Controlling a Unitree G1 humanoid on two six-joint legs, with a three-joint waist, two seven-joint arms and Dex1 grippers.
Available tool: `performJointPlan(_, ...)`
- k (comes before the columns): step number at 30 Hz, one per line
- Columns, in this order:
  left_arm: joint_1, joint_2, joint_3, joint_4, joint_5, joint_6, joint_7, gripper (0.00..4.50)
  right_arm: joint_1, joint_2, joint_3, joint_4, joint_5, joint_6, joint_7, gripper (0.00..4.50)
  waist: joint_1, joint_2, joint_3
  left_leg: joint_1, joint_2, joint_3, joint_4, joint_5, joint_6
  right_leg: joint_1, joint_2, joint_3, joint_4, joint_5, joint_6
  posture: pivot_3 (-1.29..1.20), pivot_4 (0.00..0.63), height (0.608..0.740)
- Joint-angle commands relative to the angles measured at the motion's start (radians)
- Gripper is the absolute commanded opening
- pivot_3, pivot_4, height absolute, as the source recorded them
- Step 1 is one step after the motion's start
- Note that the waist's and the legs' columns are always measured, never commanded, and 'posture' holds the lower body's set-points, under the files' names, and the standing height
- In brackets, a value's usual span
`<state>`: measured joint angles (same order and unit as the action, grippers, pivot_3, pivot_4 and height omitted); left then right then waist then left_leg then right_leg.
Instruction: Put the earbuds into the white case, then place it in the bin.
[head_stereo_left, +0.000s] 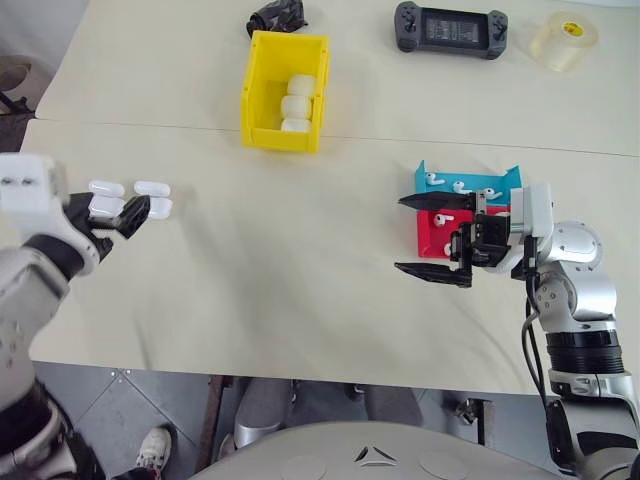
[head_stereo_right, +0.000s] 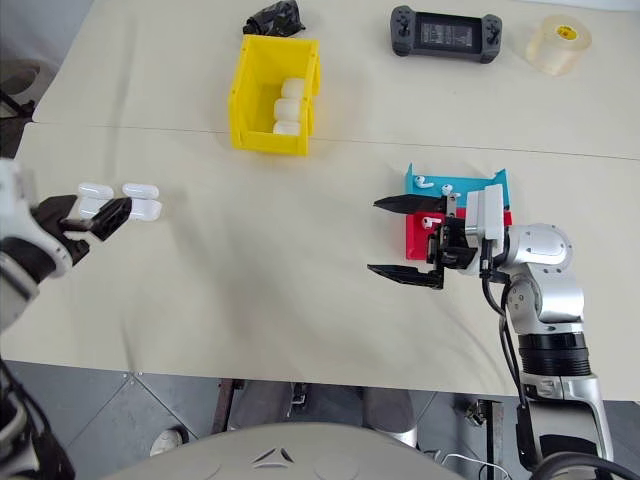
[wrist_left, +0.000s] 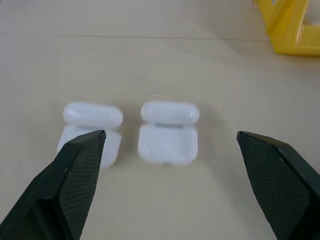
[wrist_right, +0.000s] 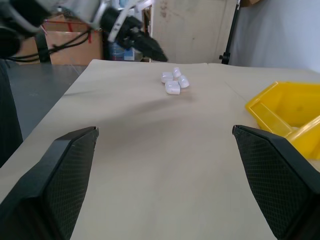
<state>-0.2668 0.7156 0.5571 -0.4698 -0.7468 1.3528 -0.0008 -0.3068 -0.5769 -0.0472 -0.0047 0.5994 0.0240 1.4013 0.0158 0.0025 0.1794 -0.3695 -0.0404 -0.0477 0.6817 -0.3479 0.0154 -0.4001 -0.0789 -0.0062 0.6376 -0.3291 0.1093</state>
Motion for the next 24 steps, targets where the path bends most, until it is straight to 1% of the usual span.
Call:
performJointPlan(1,-0.141,0.039,-0.06,0.126,0.039,0.177,0.006,4.46,0.0,-0.002,-0.013,-0.056,0.017,0.009,-0.013,4.5,-0.004,0.0,0.0,0.0,0.0,0.0,0.0,0.0,0.0,0.0,0.0,0.0,0.002,0.0,0.0,0.0,0.15,0.74)
performJointPlan(5,-0.238,0.066,-0.12,0.238,0.084,0.254,-0.022,4.46,0.008,0.001,-0.012,-0.082,0.018,0.019,-0.029,4.5,-0.02,0.0,0.0,-0.001,-0.001,0.001,-0.001,0.0,0.0,-0.004,0.0,0.0,0.007,0.0,0.0,0.0,0.15,0.74)
performJointPlan(10,-0.273,0.111,-0.201,0.29,0.13,0.262,-0.07,4.46,0.035,-0.002,-0.019,-0.117,0.025,0.03,-0.043,4.5,-0.017,0.0,0.0,-0.003,0.0,0.001,0.0,0.001,-0.002,-0.008,0.0,0.0,0.007,0.0,0.0,0.0,0.15,0.74)
performJointPlan(12,-0.271,0.136,-0.248,0.3,0.139,0.25,-0.107,4.46,0.048,0.001,-0.021,-0.129,0.028,0.031,-0.051,4.5,-0.017,0.0,0.0,-0.003,0.0,0.001,0.0,0.001,-0.002,-0.008,0.0,0.001,0.007,0.0,-0.001,0.0,0.15,0.74)
performJointPlan(19,-0.301,0.156,-0.343,0.419,0.205,0.174,-0.188,4.46,0.057,0.007,-0.019,-0.143,0.03,0.035,-0.066,4.5,-0.016,0.0,0.0,-0.003,0.0,0.002,0.0,0.001,-0.002,-0.008,-0.001,0.002,0.008,-0.001,-0.001,0.0,0.15,0.74)
performJointPlan(24,-0.331,0.142,-0.361,0.469,0.24,0.154,-0.218,4.46,0.067,0.011,-0.02,-0.148,0.028,0.03,-0.07,4.5,-0.016,0.0,0.0,-0.003,-0.001,0.002,0.0,0.001,-0.003,-0.008,-0.001,0.002,0.008,-0.001,-0.001,0.0,0.15,0.74)
